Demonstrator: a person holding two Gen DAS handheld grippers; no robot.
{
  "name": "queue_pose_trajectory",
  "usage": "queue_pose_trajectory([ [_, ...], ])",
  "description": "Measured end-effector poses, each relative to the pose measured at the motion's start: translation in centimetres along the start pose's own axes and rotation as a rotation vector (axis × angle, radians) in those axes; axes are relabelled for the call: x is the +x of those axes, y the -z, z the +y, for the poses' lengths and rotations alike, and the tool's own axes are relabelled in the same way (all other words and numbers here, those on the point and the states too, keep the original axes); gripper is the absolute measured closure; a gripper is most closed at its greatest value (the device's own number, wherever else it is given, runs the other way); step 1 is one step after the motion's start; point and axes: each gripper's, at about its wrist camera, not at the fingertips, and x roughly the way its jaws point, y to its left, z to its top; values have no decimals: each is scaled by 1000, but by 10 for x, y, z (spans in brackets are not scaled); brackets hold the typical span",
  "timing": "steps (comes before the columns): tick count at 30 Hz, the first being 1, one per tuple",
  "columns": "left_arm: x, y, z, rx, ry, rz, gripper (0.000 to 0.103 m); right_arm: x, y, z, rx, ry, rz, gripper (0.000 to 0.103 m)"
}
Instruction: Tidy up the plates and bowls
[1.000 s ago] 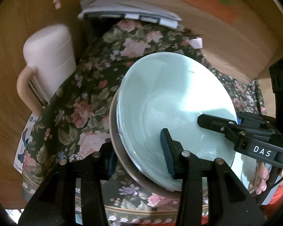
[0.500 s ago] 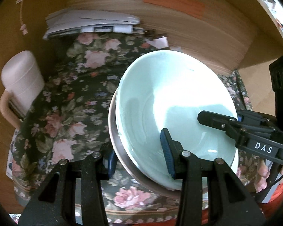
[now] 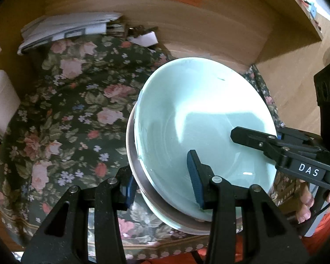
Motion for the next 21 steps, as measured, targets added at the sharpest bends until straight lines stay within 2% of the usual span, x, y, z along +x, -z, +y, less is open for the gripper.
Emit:
queue_pose_trajectory([
  [10, 26, 4, -10, 10, 3, 72, 61, 17, 10, -20, 73, -1, 48, 74],
  [16, 33, 2, -7, 9, 21, 70, 61, 12, 11, -19, 32, 1, 18, 72],
  [19, 31, 2, -7, 22, 19, 52, 61, 3, 10, -15, 1, 44, -23, 72],
  [21, 27, 2, -6, 33, -10, 29, 60, -6, 9, -12, -11, 76, -62, 65],
])
